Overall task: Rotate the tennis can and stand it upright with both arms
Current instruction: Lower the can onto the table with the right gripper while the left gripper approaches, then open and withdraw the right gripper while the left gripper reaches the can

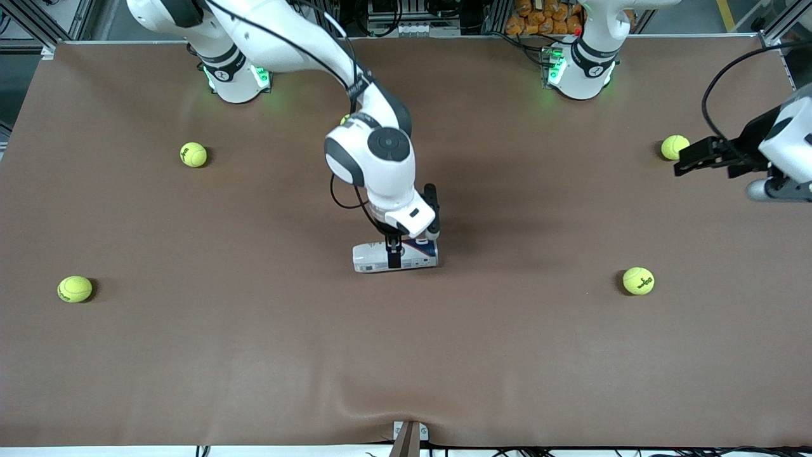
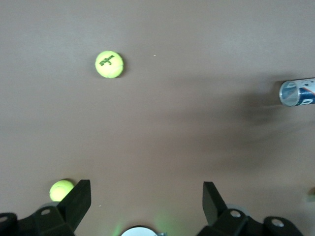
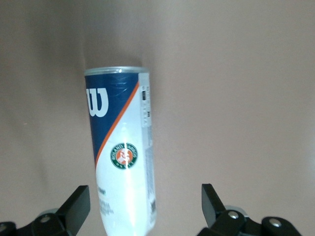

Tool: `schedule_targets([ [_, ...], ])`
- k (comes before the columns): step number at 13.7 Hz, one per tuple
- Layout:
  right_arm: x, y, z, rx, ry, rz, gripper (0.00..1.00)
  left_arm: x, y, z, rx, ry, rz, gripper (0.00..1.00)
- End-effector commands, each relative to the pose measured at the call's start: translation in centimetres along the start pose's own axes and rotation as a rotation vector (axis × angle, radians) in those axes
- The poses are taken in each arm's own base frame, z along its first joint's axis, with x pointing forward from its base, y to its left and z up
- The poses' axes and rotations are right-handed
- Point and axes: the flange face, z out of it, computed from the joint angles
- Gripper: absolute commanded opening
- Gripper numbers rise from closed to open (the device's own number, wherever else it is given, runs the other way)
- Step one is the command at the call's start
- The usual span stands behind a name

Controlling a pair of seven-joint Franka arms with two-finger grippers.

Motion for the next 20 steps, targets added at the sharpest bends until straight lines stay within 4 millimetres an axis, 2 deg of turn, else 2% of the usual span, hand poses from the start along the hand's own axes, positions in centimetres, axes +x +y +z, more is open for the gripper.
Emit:
schedule_targets([
  [1,-2.2,1.3,-4.0,-0.008,-0.005,0.036,1.00,1.7,0.0,1.6,-0.050,-0.011,0.013,1.00],
  [2,-3.8,2.5,-5.0,-0.011,-0.009,0.062,1.00,2.3,0.1,2.5,-0.073,-0.025,0.011,1.00],
  [4,-7.7,5.1,-6.2,-0.009,-0.005,0.137,1.00,4.1,0.4,5.5,-0.200,-0.076,-0.005,1.00],
  [6,-13.0,8.0,-6.4,0.021,0.020,0.256,1.00,5.8,0.9,8.8,-0.287,-0.124,-0.021,1.00],
  [9,-20.5,11.5,-7.1,0.022,0.038,0.395,1.00,7.9,2.9,13.9,-0.371,-0.188,-0.021,1.00],
  [10,-22.3,12.2,-7.0,0.020,0.034,0.421,1.00,8.6,4.4,15.8,-0.397,-0.201,-0.013,1.00],
  [12,-25.3,13.1,-7.9,0.014,0.027,0.468,1.00,9.8,5.6,18.1,-0.459,-0.205,0.000,1.00],
  [14,-26.9,13.3,-9.2,0.027,0.015,0.546,1.00,11.1,6.7,21.9,-0.636,-0.229,0.017,1.00],
  [15,-27.3,13.3,-9.7,0.030,0.012,0.597,1.00,11.7,6.8,24.9,-0.707,-0.249,-0.005,1.00],
  [16,-27.9,13.2,-10.6,0.035,0.006,0.651,1.00,12.0,7.2,26.9,-0.752,-0.226,0.015,1.00],
  [17,-28.6,13.0,-11.2,0.051,-0.010,0.696,1.00,11.8,8.9,29.2,-0.764,-0.207,0.042,1.00],
  [19,-31.5,12.7,-13.1,0.067,-0.030,0.768,1.00,11.8,9.5,32.0,-0.785,-0.161,0.033,1.00],
  [20,-34.1,12.6,-13.9,0.080,-0.043,0.810,1.00,11.8,9.5,32.7,-0.797,-0.154,0.039,1.00],
])
